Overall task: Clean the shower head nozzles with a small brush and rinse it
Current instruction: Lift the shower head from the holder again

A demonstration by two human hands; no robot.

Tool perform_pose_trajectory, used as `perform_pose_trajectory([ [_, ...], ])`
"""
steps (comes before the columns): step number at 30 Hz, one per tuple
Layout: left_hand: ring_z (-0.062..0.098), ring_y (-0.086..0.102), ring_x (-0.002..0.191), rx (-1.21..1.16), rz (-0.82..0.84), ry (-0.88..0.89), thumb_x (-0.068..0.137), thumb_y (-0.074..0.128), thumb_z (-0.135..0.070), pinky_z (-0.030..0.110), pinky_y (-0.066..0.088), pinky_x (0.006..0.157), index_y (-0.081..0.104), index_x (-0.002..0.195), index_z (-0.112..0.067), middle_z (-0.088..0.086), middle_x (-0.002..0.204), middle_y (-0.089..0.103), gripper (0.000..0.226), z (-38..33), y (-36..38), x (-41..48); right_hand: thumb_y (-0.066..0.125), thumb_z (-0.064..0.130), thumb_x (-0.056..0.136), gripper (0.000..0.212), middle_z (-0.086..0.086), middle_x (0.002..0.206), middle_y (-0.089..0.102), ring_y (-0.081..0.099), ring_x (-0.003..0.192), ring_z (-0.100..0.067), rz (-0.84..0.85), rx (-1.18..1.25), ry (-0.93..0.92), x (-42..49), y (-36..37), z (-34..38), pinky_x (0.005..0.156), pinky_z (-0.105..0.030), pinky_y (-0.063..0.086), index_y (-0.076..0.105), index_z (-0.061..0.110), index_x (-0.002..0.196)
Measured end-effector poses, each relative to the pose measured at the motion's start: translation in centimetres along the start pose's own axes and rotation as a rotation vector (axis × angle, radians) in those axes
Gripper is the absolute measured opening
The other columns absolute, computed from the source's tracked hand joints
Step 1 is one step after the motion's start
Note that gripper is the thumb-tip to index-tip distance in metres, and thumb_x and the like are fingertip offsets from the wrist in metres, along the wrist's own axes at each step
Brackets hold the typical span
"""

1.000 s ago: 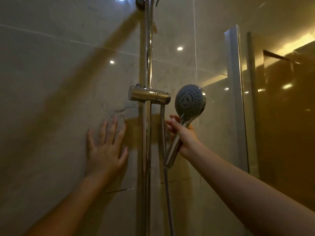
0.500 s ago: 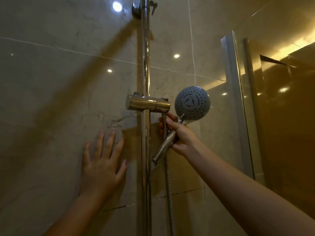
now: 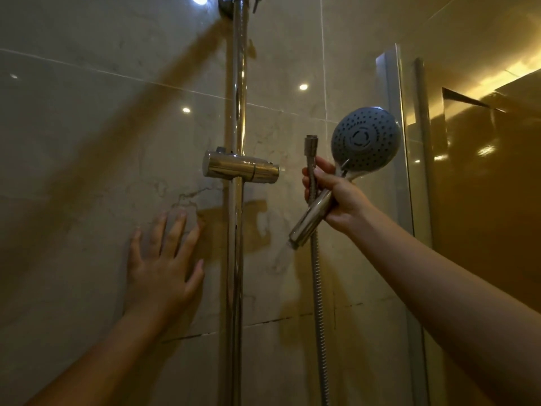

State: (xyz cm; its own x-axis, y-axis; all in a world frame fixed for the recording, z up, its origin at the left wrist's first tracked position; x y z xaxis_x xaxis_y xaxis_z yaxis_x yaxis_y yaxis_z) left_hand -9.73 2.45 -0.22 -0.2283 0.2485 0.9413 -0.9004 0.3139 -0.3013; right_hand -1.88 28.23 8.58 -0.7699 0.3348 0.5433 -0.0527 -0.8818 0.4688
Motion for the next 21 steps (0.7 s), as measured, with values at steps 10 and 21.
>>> perform_pose_trajectory([
  [10, 0.030, 0.013, 0.142, -0.201, 0.093, -0.099, 0.087, 0.055, -0.031, 0.055, 0.007, 0.112, 0.038, 0.135, -0.019, 0.010, 0.152, 0.024, 0.053, -0.4, -1.6, 0.5, 0.062, 0.004, 0.087, 0.019, -0.007, 0.079, 0.074, 0.068, 0.073, -0.018, -0.138, -0.021, 0.294, -9.7, -7.2, -7.3, 0.070, -0.032, 0.052, 0.066, 0.019, 0.098],
  [21, -0.001, 0.048, 0.084, -1.001, 0.162, -0.116, 0.090, 0.048, -0.036, 0.013, 0.041, 0.064, 0.049, 0.117, -0.024, -0.012, 0.105, 0.043, 0.030, -17.7, -9.9, -8.7, 0.069, 0.012, 0.083, 0.027, -0.009, 0.088, 0.074, 0.072, 0.078, -0.020, -0.053, -0.067, 0.509, -21.4, -9.9, -13.9, 0.075, -0.035, 0.059, 0.067, 0.010, 0.110],
])
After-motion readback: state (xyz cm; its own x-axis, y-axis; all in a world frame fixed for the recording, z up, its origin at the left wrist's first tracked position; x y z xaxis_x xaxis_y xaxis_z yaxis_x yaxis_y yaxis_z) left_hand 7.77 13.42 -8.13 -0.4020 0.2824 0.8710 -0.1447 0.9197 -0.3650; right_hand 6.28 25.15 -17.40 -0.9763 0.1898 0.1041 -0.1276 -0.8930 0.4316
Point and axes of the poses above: each hand's wrist, its own x-axis towards the middle knuckle, its own y-axis out of the palm, z = x × y, the point moved 9 cm from there along x, towards the middle knuckle
